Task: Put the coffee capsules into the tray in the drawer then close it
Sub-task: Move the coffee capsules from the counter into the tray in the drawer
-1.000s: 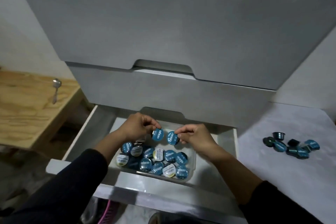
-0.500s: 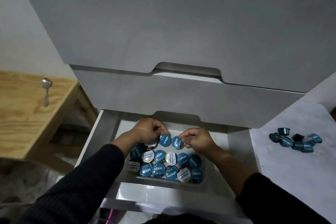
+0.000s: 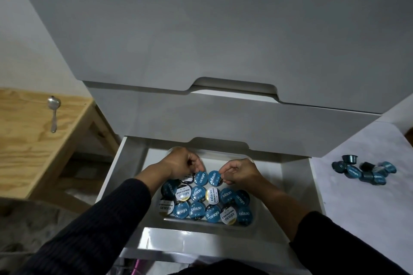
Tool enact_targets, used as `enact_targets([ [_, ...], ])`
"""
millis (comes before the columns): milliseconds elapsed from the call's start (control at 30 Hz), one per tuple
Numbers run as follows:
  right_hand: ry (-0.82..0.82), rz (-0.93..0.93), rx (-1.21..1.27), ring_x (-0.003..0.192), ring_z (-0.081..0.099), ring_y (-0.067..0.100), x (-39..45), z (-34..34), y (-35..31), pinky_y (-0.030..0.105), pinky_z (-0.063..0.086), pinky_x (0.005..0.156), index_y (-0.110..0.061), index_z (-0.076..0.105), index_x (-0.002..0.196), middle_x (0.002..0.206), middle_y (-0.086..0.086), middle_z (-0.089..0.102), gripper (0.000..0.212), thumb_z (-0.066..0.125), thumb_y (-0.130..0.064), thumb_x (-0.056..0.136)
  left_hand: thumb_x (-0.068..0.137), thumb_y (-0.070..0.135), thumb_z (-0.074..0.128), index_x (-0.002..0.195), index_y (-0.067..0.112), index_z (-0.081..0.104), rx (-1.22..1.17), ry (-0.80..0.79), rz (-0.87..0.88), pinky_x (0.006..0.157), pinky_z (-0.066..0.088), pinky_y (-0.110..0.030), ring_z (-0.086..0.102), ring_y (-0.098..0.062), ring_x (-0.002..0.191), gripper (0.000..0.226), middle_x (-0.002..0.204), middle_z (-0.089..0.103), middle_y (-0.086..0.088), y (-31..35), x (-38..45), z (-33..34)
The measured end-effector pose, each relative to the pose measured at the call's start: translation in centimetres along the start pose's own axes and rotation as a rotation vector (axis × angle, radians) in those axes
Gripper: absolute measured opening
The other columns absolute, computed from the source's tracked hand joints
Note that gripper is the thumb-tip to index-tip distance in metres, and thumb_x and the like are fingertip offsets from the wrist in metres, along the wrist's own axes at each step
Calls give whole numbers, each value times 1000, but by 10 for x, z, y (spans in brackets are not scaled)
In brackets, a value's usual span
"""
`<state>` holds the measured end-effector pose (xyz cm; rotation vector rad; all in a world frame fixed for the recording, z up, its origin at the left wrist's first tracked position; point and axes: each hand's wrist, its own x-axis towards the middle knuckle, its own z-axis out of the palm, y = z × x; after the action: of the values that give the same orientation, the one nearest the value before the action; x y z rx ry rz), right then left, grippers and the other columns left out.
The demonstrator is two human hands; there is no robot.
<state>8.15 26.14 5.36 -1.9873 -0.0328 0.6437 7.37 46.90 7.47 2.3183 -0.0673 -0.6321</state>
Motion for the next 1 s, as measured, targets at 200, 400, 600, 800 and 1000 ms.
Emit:
enact_targets([
  [200,-13,9,-5,50,59,10,-3,1,-4,17,52,52,-7,65,76,62,8,64,10,68,2,76,80,5,68,89,18,72,-4,14,7,79,47,-11,62,2,80,17,87,68,10,1,-3,0],
  [400,61,-25,-239,74,60,13,-6,5,-8,28,51,74,-14,64,91,78,0,64,14,68,-12,78,83,10,65,84,29,69,23,58,3,96,48,-23,64,-3,93,19,105,71,9,7,-10,0],
  [600,105,-170,-509,101,55,16,-24,16,-28,26,42,90,-12,58,118,114,6,61,31,53,-27,90,92,20,50,115,19,61,203,224,5,91,41,-17,58,-10,102,24,121,62,0,23,-36,5],
  [800,236,-374,-789,128,38,20,-50,34,-40,29,31,104,-12,44,132,136,6,46,41,36,-31,97,96,25,36,126,9,48,392,501,-40,97,41,-28,50,-22,117,36,127,54,-8,34,-69,33],
  [1000,479,-467,-841,84,69,19,-77,45,-43,27,56,72,-12,69,90,87,3,71,36,42,-33,79,58,21,84,83,9,68,444,686,-28,56,54,-22,66,-18,65,32,74,68,-4,45,-97,52],
])
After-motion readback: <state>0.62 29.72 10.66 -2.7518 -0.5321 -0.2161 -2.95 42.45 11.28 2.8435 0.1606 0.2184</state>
